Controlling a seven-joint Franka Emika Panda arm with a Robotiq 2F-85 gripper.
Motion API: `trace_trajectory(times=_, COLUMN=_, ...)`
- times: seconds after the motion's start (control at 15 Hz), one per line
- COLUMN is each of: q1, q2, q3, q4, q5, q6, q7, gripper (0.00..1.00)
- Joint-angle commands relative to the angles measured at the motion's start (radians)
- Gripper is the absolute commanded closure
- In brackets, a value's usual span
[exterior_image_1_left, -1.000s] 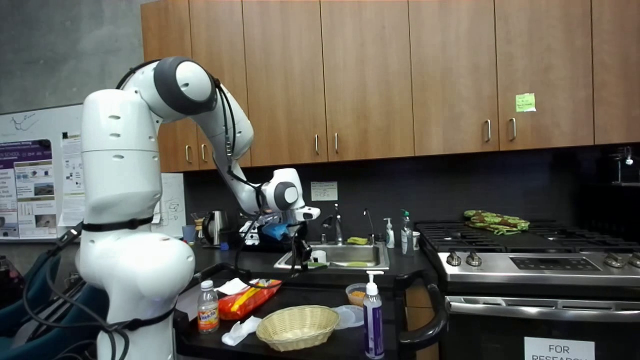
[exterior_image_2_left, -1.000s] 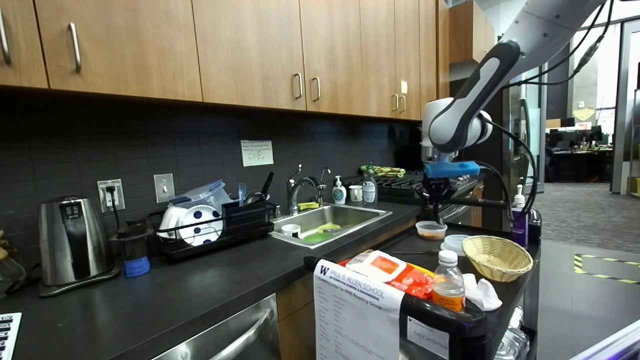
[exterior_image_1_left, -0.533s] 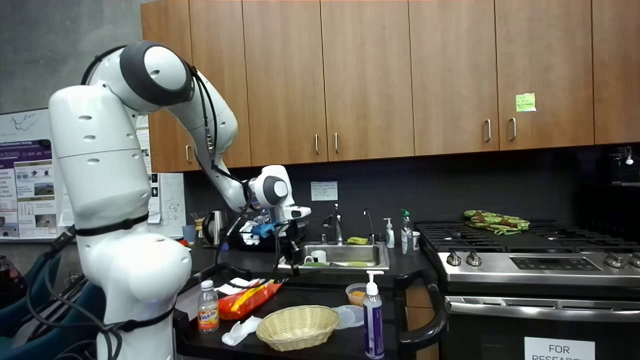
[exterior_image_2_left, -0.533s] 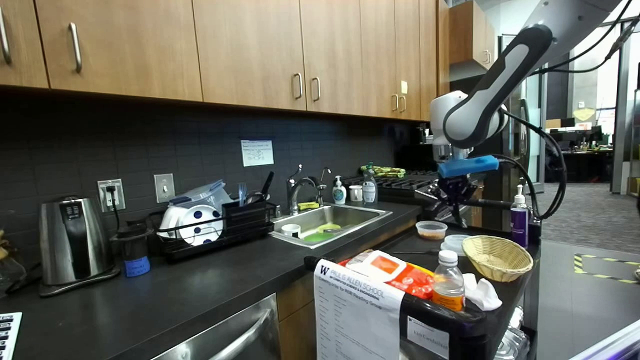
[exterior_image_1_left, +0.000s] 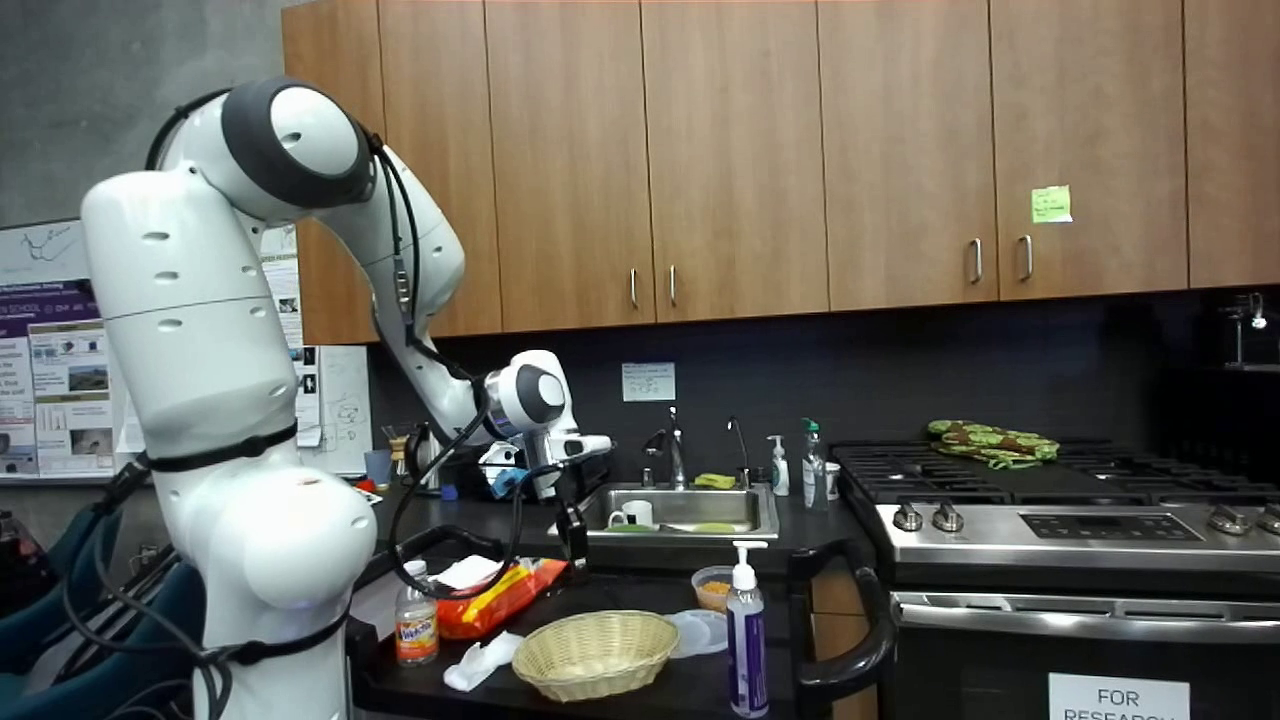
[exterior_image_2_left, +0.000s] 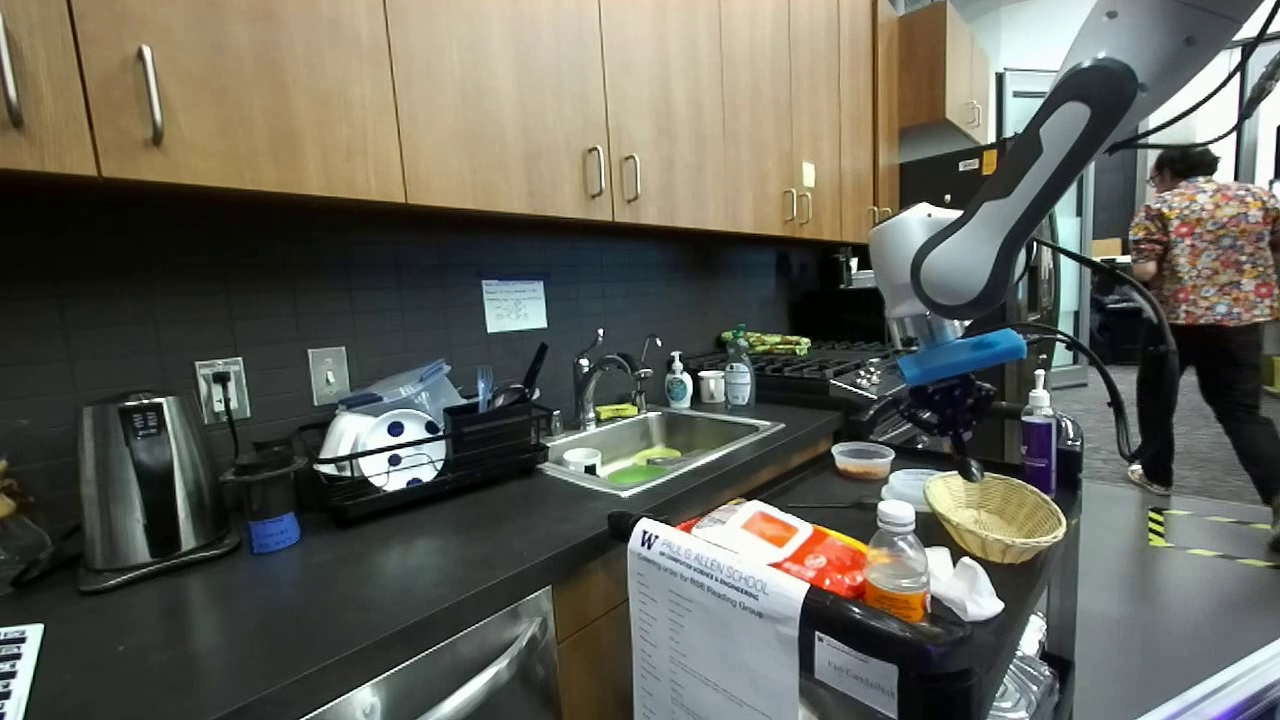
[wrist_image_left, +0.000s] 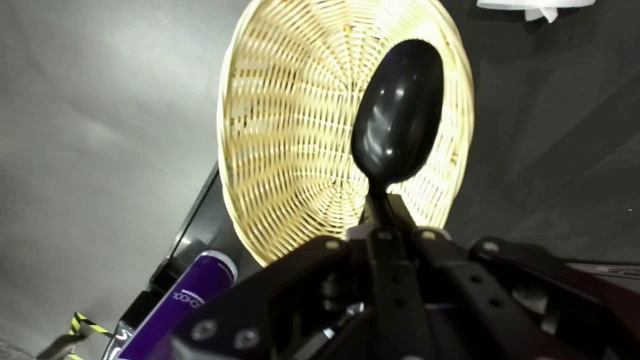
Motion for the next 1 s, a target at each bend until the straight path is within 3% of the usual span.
trace_trajectory(times=0.0, q1=-0.019, q2=-0.018, q3=0.022, q4=-0.006, q5=-0.042, q6=-0.065, q7=0.104, gripper=1.0)
trace_trajectory(times=0.27, q1=-0.019, q2=0.002, q3=0.015, q4=0.003, q5=-0.062, q6=-0.085, q7=0.151, gripper=1.0)
trace_trajectory(times=0.67, q1=-0.041, q2=0.114, q3=0.003, q4=0.061, q5=-0.226, q6=-0.11, q7=0.264, gripper=1.0)
trace_trajectory(times=0.93, q1=-0.023, q2=0.189, q3=-0.026, q4=0.114, q5=-0.285, q6=-0.085, q7=0.272, gripper=1.0)
